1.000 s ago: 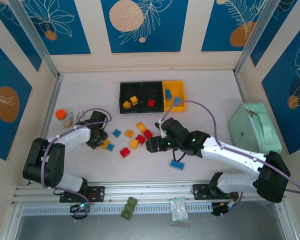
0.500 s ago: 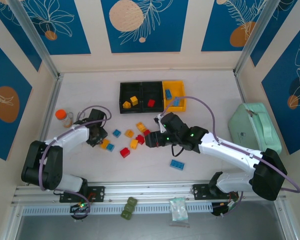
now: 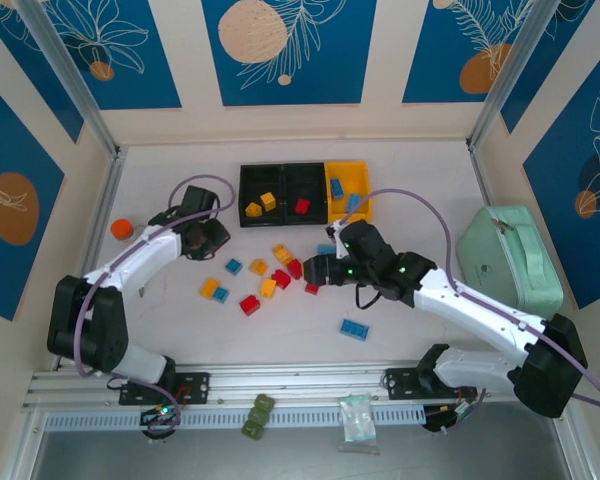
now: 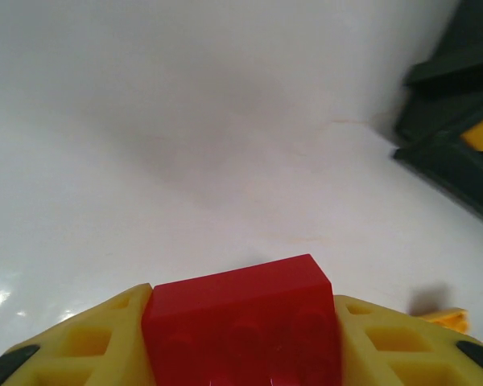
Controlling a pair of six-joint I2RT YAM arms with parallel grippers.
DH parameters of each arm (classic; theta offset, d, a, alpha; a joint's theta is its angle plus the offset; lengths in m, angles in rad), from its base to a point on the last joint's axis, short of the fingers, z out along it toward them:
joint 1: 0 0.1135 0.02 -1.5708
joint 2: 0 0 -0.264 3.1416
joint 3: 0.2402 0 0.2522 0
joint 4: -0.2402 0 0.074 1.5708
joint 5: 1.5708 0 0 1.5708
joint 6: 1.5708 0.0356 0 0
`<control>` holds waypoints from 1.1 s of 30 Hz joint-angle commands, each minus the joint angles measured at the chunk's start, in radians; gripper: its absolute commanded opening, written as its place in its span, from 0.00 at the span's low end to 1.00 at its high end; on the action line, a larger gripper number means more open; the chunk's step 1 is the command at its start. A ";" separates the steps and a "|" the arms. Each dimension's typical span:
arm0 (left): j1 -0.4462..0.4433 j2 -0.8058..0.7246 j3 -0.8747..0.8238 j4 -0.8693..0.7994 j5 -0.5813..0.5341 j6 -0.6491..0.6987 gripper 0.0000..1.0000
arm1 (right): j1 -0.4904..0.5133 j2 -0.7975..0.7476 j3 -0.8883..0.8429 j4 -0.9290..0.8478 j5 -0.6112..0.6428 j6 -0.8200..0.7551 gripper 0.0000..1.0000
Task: Sort the legos into containers by color
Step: Place the lego in the container.
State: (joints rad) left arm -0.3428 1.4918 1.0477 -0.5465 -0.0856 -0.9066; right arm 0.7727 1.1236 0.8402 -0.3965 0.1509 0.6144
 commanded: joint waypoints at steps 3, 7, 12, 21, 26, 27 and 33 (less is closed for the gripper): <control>-0.098 0.119 0.180 -0.054 0.027 0.031 0.36 | -0.072 -0.052 -0.019 -0.061 0.017 0.003 0.72; -0.163 0.227 0.328 -0.080 0.021 0.041 0.36 | -0.118 -0.059 -0.016 -0.083 0.011 0.004 0.72; -0.222 0.388 0.545 -0.134 0.008 0.058 0.36 | -0.135 -0.088 -0.042 -0.083 0.006 0.019 0.72; -0.248 0.666 0.932 -0.255 0.008 0.089 0.36 | -0.163 -0.153 -0.091 -0.107 0.001 0.033 0.72; -0.256 0.797 1.130 -0.323 0.006 0.110 0.36 | -0.185 -0.168 -0.109 -0.111 -0.009 0.033 0.72; -0.256 0.825 1.170 -0.337 0.008 0.109 0.37 | -0.187 -0.171 -0.113 -0.113 -0.011 0.035 0.72; -0.270 0.930 1.303 -0.354 0.051 0.100 0.37 | -0.204 -0.183 -0.130 -0.113 -0.020 0.036 0.72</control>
State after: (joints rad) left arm -0.5938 2.3829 2.2906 -0.8452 -0.0673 -0.8196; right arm 0.5777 0.9607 0.7231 -0.4931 0.1516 0.6376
